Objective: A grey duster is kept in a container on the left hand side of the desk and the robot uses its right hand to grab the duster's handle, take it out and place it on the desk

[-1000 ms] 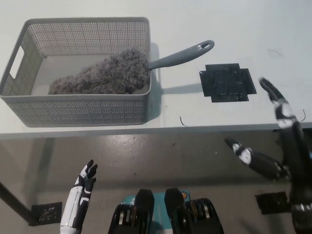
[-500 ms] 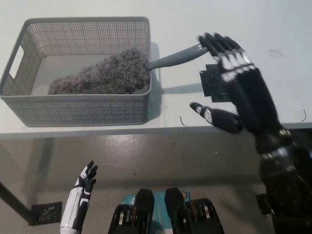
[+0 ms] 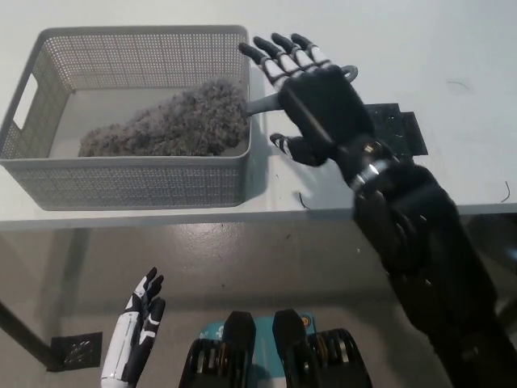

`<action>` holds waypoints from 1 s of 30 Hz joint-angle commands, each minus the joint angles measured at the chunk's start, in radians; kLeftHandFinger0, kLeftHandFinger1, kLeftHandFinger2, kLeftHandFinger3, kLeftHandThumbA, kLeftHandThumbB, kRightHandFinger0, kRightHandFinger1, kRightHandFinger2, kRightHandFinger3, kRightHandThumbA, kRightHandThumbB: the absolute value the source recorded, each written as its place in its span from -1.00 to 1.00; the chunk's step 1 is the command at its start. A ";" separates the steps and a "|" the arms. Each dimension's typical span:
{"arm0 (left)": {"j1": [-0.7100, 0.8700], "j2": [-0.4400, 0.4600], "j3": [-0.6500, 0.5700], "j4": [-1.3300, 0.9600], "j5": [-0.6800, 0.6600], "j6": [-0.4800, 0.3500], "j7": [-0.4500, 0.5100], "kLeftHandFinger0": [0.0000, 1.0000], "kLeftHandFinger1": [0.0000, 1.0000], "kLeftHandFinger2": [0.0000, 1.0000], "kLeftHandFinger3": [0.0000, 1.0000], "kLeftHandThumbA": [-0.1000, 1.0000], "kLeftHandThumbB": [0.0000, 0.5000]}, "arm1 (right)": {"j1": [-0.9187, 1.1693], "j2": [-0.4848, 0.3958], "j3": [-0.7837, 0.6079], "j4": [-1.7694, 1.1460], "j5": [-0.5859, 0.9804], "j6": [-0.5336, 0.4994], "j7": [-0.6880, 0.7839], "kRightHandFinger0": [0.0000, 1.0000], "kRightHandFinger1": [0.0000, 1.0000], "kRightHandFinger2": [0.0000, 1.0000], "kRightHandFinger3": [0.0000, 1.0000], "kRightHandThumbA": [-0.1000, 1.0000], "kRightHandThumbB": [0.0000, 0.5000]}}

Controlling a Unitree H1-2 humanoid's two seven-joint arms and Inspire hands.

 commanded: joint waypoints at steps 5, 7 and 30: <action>-0.005 0.019 -0.033 -0.034 0.030 -0.120 -0.009 1.00 1.00 1.00 1.00 0.93 -0.74 | -0.246 -0.003 0.099 0.226 -0.232 0.207 0.044 1.00 1.00 1.00 1.00 0.87 1.00; -0.007 0.020 -0.036 -0.028 0.032 -0.126 -0.006 1.00 1.00 1.00 1.00 0.91 -0.77 | -0.260 -0.004 0.107 0.250 -0.220 0.221 0.035 1.00 1.00 1.00 1.00 0.85 1.00; -0.032 0.038 -0.057 -0.031 0.054 -0.104 -0.016 1.00 1.00 1.00 1.00 1.00 -0.63 | -0.294 -0.027 0.128 0.692 -0.061 0.328 -0.109 1.00 1.00 1.00 1.00 0.56 1.00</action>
